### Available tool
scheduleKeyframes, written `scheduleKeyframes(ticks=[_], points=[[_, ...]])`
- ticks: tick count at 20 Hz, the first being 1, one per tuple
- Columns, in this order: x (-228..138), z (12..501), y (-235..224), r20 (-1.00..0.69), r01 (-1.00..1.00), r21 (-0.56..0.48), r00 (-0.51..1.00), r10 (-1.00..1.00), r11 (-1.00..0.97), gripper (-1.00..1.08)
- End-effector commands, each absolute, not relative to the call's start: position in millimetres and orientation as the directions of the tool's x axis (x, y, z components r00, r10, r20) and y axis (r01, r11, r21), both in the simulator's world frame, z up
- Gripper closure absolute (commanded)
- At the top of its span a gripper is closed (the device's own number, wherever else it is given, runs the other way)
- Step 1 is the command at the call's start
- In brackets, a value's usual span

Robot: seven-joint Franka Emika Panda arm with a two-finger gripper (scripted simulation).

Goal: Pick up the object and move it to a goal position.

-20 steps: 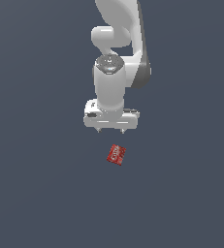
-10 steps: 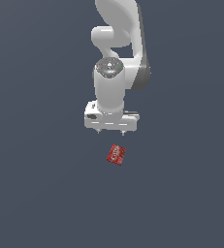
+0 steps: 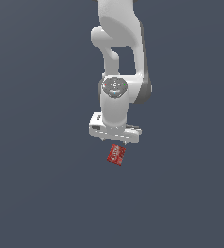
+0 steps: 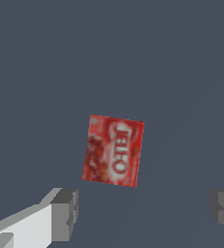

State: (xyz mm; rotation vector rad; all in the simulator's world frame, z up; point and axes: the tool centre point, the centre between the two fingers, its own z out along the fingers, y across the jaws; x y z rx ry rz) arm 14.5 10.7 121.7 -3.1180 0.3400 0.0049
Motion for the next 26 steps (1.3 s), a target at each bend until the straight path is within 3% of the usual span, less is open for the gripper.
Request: scheduleKeyframes(ticks=[1,26], points=[[19,105,15,-0.003,-0.256,-0.003,0.967,-0.256,-0.967,-0.92],[28,28,26,0.000,-0.349,0.000,0.937,-0.349,-0.937,-0.92]])
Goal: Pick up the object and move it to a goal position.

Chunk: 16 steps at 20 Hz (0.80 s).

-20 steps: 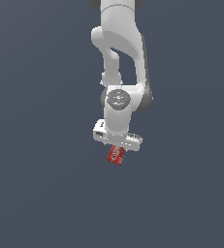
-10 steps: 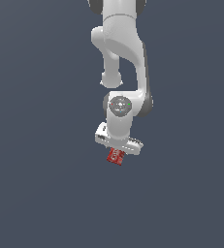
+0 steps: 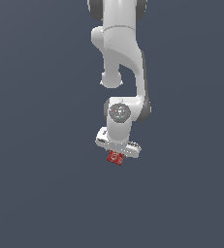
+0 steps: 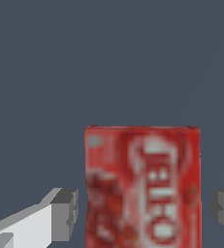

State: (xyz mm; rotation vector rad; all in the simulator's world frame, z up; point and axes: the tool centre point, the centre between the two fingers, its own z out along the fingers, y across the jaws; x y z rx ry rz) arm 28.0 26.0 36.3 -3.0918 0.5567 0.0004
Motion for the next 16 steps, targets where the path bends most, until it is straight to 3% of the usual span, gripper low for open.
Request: scheduleKeyframes(ticks=[1,7,8,16], points=[[27.6,24.4,25.9,0.000,-0.350,0.000,0.937,-0.350,-0.937,-0.92],[29.0,15.3,26.0,0.000,-0.350,0.000,0.937,-0.350,-0.937,-0.92],[29.0,15.3,26.0,0.000,-0.350,0.000,0.937,-0.350,-0.937,1.08],[29.0,15.3,26.0,0.000,-0.350,0.000,0.937,-0.350,-0.937,1.08]])
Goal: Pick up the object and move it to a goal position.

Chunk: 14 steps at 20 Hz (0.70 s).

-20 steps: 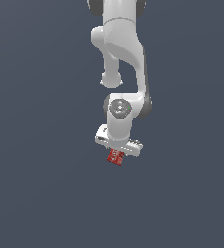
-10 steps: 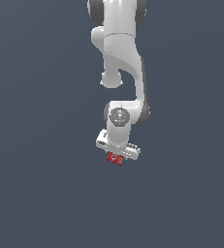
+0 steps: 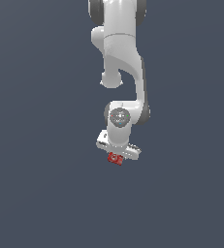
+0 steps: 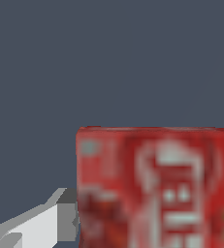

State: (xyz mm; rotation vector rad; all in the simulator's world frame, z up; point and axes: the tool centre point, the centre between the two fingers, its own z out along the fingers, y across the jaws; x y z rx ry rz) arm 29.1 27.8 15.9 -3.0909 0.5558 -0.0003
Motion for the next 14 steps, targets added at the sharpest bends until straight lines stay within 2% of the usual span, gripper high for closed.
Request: scheduleKeyframes(ticks=[1,7,14], points=[[29,15,26,0.000,-0.350,0.000,0.937,-0.350,-0.937,1.08],[32,23,22,0.001,-0.351,0.000,0.936,-0.351,-0.936,1.08],[46,57,4,0.001,-0.351,0.000,0.936,-0.351,-0.936,1.08]])
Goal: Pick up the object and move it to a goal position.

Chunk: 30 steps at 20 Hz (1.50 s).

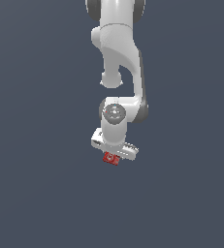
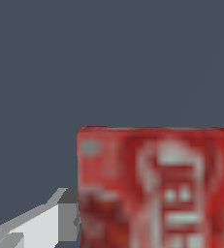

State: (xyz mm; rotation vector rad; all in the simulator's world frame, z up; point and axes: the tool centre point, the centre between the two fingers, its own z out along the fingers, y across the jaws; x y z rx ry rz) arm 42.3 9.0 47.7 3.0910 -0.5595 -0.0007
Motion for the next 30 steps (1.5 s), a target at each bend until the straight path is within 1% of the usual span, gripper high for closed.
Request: scheduleKeyframes(ticks=[1,17,23,30], points=[[49,64,1,0.001,-0.351,0.000,0.936,-0.351,-0.936,1.08],[106,189,-64,0.000,-0.351,0.000,0.937,-0.351,-0.937,1.08],[118,214,-77,0.000,-0.351,0.000,0.937,-0.351,-0.937,1.08],[126,227,-83,0.000,-0.351,0.000,0.937,-0.351,-0.937,1.08]])
